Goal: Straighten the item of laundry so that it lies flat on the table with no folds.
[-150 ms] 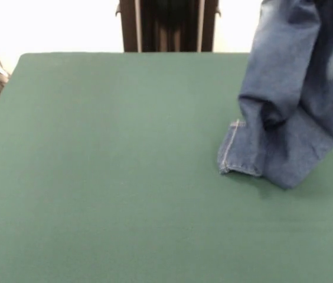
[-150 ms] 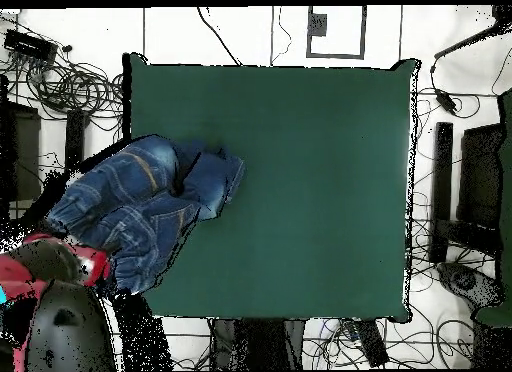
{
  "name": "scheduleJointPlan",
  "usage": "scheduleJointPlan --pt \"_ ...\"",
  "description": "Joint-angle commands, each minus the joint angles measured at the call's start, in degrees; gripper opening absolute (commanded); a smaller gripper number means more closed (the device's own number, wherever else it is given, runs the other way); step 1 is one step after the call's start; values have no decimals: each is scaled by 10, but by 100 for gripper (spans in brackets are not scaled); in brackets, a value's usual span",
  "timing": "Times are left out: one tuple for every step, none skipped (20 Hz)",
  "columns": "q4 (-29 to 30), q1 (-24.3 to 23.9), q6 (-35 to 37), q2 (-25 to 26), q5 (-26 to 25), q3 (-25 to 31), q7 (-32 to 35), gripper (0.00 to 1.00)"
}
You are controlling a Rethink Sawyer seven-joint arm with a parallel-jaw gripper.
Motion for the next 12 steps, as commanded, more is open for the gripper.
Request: scheduleJointPlan --pt "-69 49 123 42 37 -9 320 0" --pt "-77 54 133 45 37 -11 333 0" --pt "-79 61 143 46 36 -17 351 0" --pt "-82 66 148 48 38 -18 365 0" --pt "-79 75 152 51 31 -28 385 0" --pt "-83 81 160 53 31 -33 402 0" --pt "-86 86 169 56 30 -38 418 0" --pt "-90 91 177 58 30 -43 434 0" --pt "-89 96 182 58 33 -46 455 0" --pt "-90 101 184 58 36 -47 472 0" --pt "-89 107 186 58 38 -50 490 0" --pt "-88 112 188 59 40 -54 508 0"
